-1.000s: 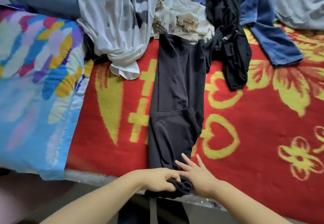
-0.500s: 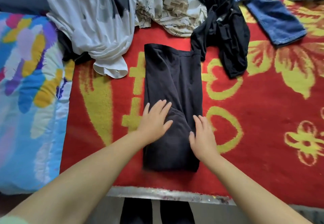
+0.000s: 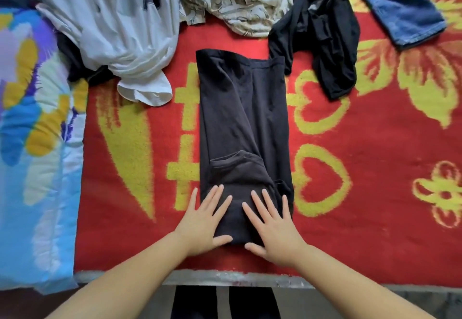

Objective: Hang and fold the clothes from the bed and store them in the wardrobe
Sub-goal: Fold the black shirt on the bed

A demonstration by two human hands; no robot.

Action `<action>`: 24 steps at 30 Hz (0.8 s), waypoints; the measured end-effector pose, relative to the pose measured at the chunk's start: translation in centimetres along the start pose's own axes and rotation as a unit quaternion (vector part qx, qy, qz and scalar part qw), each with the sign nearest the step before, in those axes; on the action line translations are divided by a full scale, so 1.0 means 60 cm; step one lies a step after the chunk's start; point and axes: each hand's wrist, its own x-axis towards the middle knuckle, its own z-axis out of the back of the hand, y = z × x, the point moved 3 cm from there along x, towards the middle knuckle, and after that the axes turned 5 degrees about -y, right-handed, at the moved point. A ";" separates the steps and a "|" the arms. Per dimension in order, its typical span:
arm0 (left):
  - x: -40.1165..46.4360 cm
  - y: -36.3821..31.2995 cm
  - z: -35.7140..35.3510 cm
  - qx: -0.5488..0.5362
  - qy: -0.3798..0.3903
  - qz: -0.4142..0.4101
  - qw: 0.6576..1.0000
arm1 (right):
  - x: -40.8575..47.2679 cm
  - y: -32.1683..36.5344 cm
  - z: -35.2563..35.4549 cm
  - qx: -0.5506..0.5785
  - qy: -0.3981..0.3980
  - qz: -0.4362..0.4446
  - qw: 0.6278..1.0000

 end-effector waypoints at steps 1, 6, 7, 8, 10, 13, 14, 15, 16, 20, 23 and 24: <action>-0.014 -0.007 -0.003 0.004 -0.001 -0.023 1.000 | -0.012 0.001 -0.002 -0.021 0.005 0.017 1.000; -0.025 -0.023 -0.013 0.028 0.071 -0.014 0.997 | -0.002 -0.014 -0.009 -0.043 -0.002 -0.001 0.999; -0.020 -0.023 -0.012 0.036 0.063 -0.006 0.997 | 0.008 -0.014 -0.009 -0.041 -0.009 -0.006 0.999; -0.016 -0.023 -0.013 0.043 0.054 -0.003 0.998 | 0.016 -0.012 -0.012 -0.033 -0.002 -0.003 0.999; -0.016 -0.024 -0.015 0.049 0.037 0.002 0.998 | 0.020 -0.011 -0.022 -0.010 0.023 0.001 1.000; -0.022 -0.035 -0.004 0.032 0.043 -0.021 0.998 | 0.010 0.000 -0.009 0.022 0.078 0.002 0.997; -0.022 -0.038 0.010 0.000 0.052 -0.029 0.998 | 0.006 0.003 0.004 0.037 0.105 0.004 0.994; -0.020 -0.035 0.029 -0.054 0.075 -0.031 0.995 | 0.003 0.005 0.019 0.066 0.140 0.005 0.988; -0.019 -0.028 0.052 -0.135 0.113 -0.021 0.984 | 0.000 0.005 0.039 0.110 0.179 0.007 0.978; -0.004 0.014 0.156 -0.397 0.260 0.016 0.880 | 0.012 -0.031 0.142 0.288 0.274 0.032 0.917; 0.040 0.063 0.217 -0.452 0.242 0.078 0.855 | 0.058 -0.083 0.206 0.404 0.257 -0.039 0.877; 0.065 0.084 0.231 -0.474 0.210 0.107 0.848 | 0.084 -0.106 0.221 0.418 0.209 -0.073 0.881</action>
